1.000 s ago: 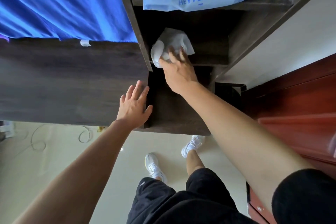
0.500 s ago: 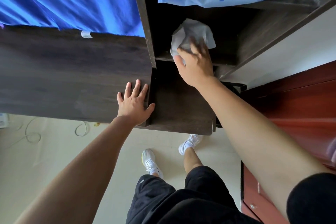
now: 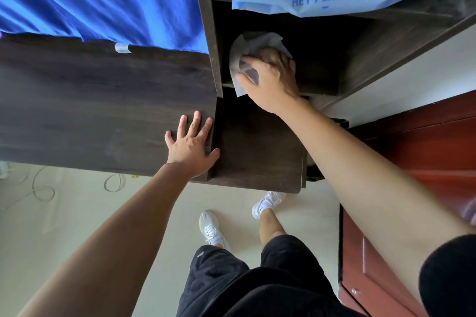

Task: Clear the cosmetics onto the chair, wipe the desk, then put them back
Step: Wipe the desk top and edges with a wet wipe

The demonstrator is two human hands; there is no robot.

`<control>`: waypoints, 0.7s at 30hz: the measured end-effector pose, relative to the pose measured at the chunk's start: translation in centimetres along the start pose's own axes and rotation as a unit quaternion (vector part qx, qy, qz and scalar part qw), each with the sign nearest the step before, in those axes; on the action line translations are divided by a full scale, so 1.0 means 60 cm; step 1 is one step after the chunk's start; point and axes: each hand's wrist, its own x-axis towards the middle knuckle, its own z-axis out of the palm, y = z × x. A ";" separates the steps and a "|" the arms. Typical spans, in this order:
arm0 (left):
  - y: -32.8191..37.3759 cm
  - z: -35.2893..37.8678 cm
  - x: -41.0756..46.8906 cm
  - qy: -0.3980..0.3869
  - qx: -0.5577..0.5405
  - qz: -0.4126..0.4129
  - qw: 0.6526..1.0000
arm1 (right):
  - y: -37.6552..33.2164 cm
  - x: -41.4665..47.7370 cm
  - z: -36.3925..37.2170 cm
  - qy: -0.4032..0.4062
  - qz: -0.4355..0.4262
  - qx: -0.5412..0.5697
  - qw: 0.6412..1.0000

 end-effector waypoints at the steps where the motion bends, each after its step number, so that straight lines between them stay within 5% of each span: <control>1: 0.000 0.000 0.001 -0.001 -0.003 0.001 1.000 | 0.000 0.000 -0.004 0.032 0.022 0.021 0.999; 4: 0.001 -0.002 0.001 -0.003 -0.006 0.001 1.000 | -0.008 0.016 -0.010 0.108 0.067 0.056 0.990; 9: 0.001 -0.006 0.002 -0.013 -0.003 0.000 1.000 | -0.036 0.028 0.038 -0.056 -0.025 -0.102 0.993; 13: 0.002 -0.003 0.001 -0.013 0.001 -0.003 1.000 | -0.039 0.046 0.044 -0.048 -0.002 -0.138 0.989; 17: 0.002 -0.002 0.002 -0.010 0.000 -0.006 1.000 | -0.007 0.032 0.021 -0.008 -0.070 -0.195 0.978; 21: 0.004 -0.001 0.001 -0.008 -0.002 -0.003 1.000 | 0.076 0.000 0.016 -0.051 0.089 -0.143 0.984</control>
